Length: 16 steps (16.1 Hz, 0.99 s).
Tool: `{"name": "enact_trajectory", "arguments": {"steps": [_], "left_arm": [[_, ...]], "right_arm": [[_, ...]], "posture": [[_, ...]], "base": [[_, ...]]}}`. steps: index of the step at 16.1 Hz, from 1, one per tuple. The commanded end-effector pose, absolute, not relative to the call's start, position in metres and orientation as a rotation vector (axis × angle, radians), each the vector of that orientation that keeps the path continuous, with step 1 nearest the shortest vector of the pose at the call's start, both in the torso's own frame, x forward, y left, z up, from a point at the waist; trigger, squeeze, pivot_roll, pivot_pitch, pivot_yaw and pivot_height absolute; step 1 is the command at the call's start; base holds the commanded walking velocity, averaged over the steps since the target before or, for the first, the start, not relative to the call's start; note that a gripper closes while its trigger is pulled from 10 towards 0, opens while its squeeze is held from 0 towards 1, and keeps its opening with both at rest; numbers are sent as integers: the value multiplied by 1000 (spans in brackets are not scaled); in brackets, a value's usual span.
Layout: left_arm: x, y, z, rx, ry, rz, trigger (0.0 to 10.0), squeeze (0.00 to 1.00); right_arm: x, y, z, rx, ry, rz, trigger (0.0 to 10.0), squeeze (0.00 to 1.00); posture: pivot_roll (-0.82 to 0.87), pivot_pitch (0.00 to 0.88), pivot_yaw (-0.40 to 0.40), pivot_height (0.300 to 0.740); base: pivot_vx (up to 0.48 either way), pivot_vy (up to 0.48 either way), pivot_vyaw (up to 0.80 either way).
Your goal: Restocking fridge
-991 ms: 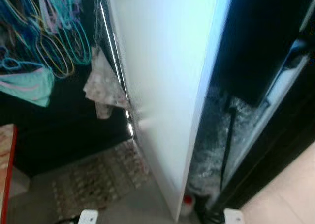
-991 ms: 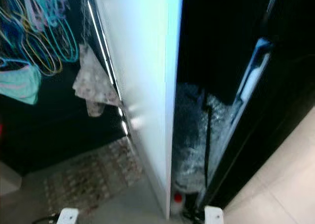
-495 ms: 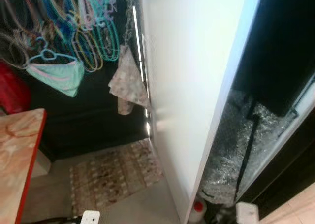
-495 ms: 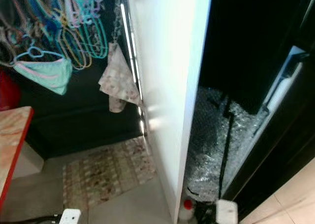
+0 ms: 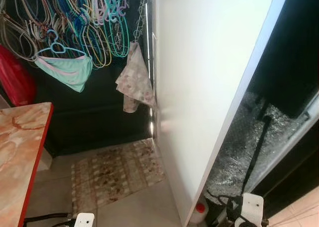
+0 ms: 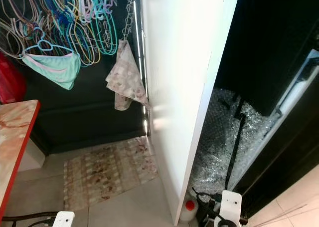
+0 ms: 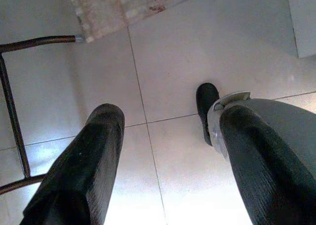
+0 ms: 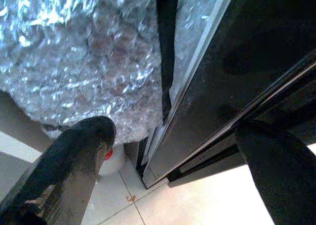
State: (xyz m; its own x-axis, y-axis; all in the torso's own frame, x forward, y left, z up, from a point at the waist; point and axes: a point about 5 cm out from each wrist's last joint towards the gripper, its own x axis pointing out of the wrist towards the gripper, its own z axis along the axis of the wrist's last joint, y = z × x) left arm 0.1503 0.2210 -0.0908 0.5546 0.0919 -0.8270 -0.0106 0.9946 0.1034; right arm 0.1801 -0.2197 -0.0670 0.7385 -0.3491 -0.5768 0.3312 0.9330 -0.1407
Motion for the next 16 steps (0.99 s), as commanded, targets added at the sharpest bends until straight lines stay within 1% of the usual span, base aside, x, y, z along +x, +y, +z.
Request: {"name": "enact_trajectory", "arguments": {"steps": [1,4,6,10,13,14,16], "left_arm": [[152,223,-90,99,979,55,10000,0],[155,221,-89,96,965,56,10000,0],[158,219,-88,97,950,59,10000,0],[164,215,-86,97,929,57,10000,0],[164,214,-86,90,934,61,10000,0],[163,214,-87,88,939,61,10000,0],[162,214,-87,83,944,58,10000,0]], "right_arm": [[206,-220,-49,-43,513,-353,10000,0],[230,-212,-36,-49,454,-258,10000,0],[250,-197,-25,14,417,-128,10000,0],[277,-177,-9,50,388,44,10000,0],[280,-172,-8,65,399,87,10000,0],[277,-171,-11,61,413,90,10000,0],[266,-177,-20,47,449,36,10000,0]], "posture": [[-25,0,35,740],[-22,0,38,740],[-19,0,41,740],[-11,0,42,740],[-9,0,42,740],[-10,0,41,740],[-14,0,40,740]], "base": [[0,0,0],[0,0,0],[0,0,0],[0,0,0],[0,0,0],[0,0,0],[0,0,0]]}}
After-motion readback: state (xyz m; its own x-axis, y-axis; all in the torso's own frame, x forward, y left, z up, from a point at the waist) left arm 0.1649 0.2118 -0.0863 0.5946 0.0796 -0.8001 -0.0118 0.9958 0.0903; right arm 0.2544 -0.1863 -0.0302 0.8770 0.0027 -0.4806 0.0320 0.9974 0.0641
